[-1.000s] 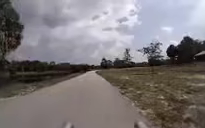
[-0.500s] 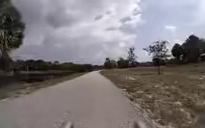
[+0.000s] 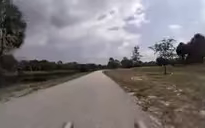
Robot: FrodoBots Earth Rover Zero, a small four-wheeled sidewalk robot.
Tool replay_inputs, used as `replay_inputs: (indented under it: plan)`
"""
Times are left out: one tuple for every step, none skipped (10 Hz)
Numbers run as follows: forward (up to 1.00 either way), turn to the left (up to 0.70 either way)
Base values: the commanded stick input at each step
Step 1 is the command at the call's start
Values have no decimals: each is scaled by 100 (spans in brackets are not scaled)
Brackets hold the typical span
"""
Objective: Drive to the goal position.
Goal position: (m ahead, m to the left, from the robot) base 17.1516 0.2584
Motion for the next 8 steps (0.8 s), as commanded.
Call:
replay_inputs:
  plan:
    - [85, 0]
    - [85, 0]
    - [85, 0]
    - [85, 23]
    - [85, 27]
    - [85, 0]
    - [85, 0]
    - [85, 0]
